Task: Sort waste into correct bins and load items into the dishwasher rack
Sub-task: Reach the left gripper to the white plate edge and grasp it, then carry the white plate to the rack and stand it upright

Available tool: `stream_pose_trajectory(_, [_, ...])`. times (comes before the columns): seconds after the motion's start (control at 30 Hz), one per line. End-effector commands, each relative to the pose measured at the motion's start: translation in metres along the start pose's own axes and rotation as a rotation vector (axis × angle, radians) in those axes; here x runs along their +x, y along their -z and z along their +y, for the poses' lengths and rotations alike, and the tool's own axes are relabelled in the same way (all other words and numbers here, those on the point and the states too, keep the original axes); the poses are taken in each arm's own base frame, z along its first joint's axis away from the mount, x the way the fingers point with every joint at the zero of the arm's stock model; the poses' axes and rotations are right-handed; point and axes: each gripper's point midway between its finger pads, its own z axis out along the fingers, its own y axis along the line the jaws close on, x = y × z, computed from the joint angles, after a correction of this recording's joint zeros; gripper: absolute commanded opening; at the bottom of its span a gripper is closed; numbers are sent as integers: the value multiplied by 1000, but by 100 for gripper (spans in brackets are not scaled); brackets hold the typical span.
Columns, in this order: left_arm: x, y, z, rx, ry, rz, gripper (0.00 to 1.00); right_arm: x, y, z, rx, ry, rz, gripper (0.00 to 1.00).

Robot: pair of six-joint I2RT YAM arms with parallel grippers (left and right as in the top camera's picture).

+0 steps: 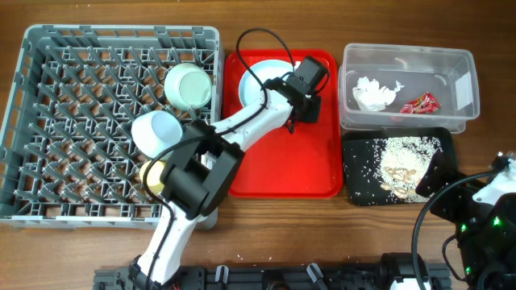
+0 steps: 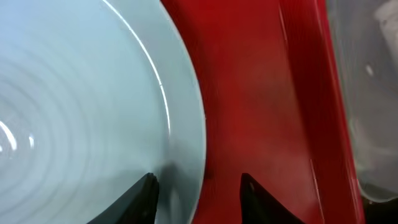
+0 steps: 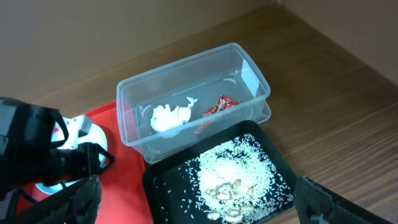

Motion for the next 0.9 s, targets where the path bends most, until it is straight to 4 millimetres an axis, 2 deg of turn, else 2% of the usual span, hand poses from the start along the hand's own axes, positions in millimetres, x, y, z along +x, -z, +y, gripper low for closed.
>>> stream_pose_trajectory(0.0, [9,-18,24,-102,13,14,39,0,0,1,-7,6,-1,100])
stream_pose_trajectory(0.07, [10,-20,26,-111,13,18,21,0,0,1,-7,6,-1,100])
stream_pose_trajectory(0.13, [14,-21,27,-117,12,30,15,0,0,1,-6,6,-1,100])
stream_pose_trajectory(0.2, [14,-21,28,-119,13,34,4,0,0,1,-7,6,-1,100])
stream_pose_trajectory(0.3, [7,-8,24,-109,6,15,4,0,0,1,-6,6,-1,100])
stream_pose_trajectory(0.37, [-9,18,17,-89,9,-27,4,0,0,1,-6,6,-1,100])
stream_pose_trajectory(0.4, [-21,42,9,-56,12,-60,4,0,0,1,-7,6,-1,100])
stream_pose_trajectory(0.47, [-45,102,-12,59,18,-131,4,0,0,1,-7,6,-1,100])
stream_pose_trajectory(0.53, [-64,181,-31,235,22,-202,4,0,0,1,-7,6,-1,100])
stream_pose_trajectory(0.57, [-69,222,-33,324,27,-231,4,0,0,1,-7,6,-1,100])
stream_pose_trajectory(0.6, [-70,249,-30,388,39,-241,4,0,0,1,-7,6,-1,100])
stream_pose_trajectory(0.67, [-64,310,-13,563,77,-225,4,0,0,1,-7,6,-1,100])
stream_pose_trajectory(0.77, [-49,376,21,881,83,-176,4,0,0,1,-7,6,-1,100])
stream_pose_trajectory(0.8, [-46,390,43,975,101,-177,4,0,0,1,-6,6,-1,100])
stream_pose_trajectory(0.83, [-44,392,57,994,126,-181,4,0,0,1,-7,6,-1,100])
stream_pose_trajectory(0.87, [-44,390,80,990,172,-189,4,0,0,1,-6,6,-1,100])
